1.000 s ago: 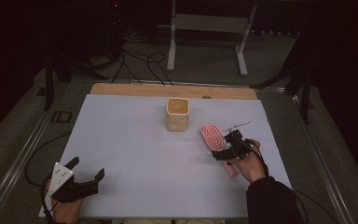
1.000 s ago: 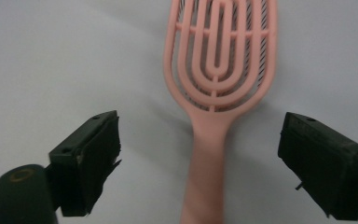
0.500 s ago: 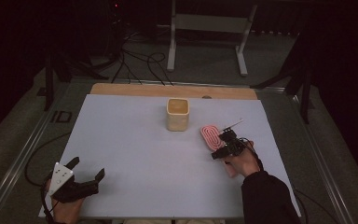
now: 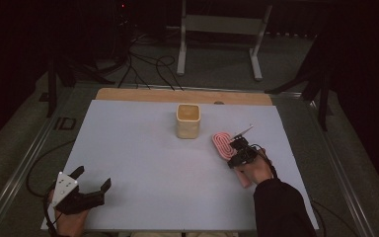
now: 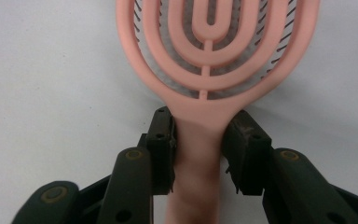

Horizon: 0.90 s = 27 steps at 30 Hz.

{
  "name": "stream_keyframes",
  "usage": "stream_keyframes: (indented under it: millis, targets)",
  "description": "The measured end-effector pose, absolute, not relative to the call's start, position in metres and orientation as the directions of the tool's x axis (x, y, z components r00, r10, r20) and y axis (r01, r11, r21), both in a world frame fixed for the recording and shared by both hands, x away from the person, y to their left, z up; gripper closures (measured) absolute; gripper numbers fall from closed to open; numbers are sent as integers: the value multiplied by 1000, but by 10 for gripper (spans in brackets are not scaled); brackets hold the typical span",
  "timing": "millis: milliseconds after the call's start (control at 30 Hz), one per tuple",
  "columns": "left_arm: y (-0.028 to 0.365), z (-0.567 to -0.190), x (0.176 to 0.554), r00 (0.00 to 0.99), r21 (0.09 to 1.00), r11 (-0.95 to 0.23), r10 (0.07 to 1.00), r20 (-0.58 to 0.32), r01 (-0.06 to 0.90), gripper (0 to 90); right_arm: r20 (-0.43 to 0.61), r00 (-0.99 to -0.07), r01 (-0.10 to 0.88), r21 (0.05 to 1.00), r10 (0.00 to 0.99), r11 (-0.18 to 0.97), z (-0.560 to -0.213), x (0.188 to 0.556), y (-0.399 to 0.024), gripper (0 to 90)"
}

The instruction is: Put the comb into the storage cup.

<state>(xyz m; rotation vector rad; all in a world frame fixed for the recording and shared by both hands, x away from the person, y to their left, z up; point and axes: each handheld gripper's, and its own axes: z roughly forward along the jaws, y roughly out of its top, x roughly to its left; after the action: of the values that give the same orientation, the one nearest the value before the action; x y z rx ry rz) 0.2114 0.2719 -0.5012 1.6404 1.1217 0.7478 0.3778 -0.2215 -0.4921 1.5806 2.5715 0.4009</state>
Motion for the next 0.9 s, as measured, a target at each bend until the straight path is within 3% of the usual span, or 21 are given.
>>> stream_keyframes:
  millis: [200, 533, 900]
  targets:
    - [272, -501, 211, 384, 941, -100, 923, -34, 323, 3, -20, -490, 844, 240, 872, 480, -492, 378, -212, 659]
    - [271, -501, 211, 386, 940, -105, 922, -30, 326, 3, -39, -501, 836, 237, 864, 495, -492, 376, -209, 678]
    - [271, -502, 212, 385, 938, -108, 922, -30, 330, 3, 40, -469, 848, 300, 882, 437, -492, 373, -223, 697]
